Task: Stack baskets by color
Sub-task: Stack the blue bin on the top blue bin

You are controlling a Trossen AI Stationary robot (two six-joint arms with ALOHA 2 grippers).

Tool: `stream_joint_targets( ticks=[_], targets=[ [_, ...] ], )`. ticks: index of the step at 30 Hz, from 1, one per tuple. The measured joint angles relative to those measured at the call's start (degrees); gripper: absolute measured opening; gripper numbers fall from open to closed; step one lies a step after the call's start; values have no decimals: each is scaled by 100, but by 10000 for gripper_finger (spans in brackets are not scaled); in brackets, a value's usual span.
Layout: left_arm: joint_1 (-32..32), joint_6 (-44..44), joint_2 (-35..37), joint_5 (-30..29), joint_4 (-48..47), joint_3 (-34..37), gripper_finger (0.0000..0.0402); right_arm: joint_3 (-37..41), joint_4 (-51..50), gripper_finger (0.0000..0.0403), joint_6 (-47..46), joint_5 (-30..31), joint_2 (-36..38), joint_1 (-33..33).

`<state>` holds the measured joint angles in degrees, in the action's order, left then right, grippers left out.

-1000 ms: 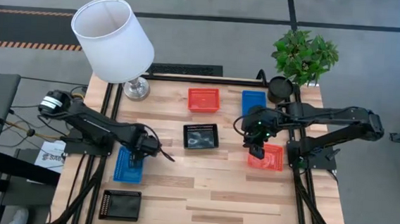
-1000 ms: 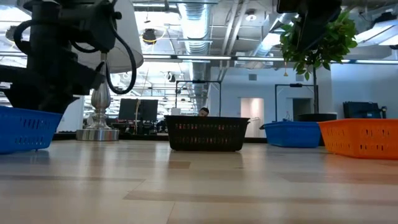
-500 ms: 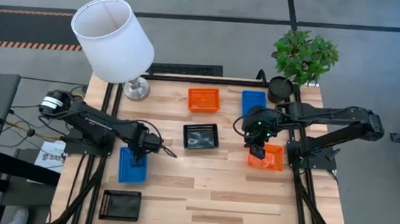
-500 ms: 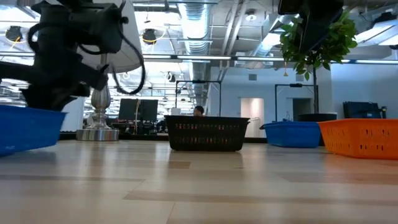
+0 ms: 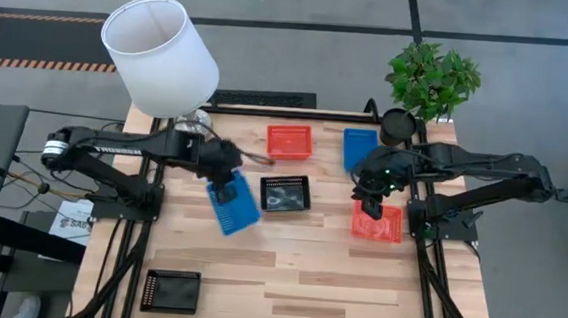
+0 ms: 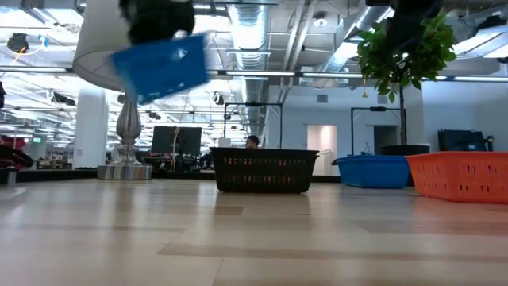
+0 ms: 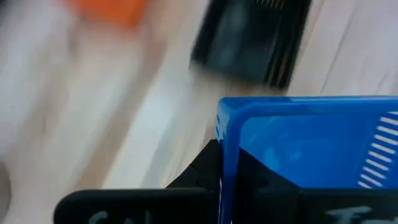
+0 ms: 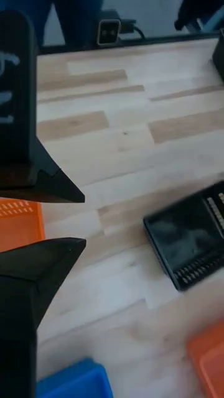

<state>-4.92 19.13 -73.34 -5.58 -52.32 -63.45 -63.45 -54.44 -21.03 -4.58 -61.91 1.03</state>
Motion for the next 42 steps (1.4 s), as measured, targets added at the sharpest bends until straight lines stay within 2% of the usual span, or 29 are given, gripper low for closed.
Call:
stream_joint_targets(
  ticks=[7,14,17,23,30,36,42],
  targets=[
    [-180,-636,-404,-281,2268,-272,0,1,-160,120,-285,431,245,-190],
    [-565,-1744,-1532,-169,4792,-277,0,-1,-610,120,-916,930,332,-530],
    [-746,-1937,-2080,84,5406,-532,0,1,-909,120,-1297,1129,347,-660],
    [-1072,-2543,-3331,611,5421,-1875,0,-1,-1313,108,-2206,1519,447,-792],
    [-1314,-2898,-4706,1184,4531,-3934,0,1,-1982,86,-3458,2252,775,-800],
    [-1398,-3625,-5513,1177,4364,-5256,0,-1,-1995,76,-3623,2428,968,-800],
    [-1532,-4214,-6240,1179,4344,-5948,0,-1,-1995,76,-3744,2436,911,-793]
  ],
)
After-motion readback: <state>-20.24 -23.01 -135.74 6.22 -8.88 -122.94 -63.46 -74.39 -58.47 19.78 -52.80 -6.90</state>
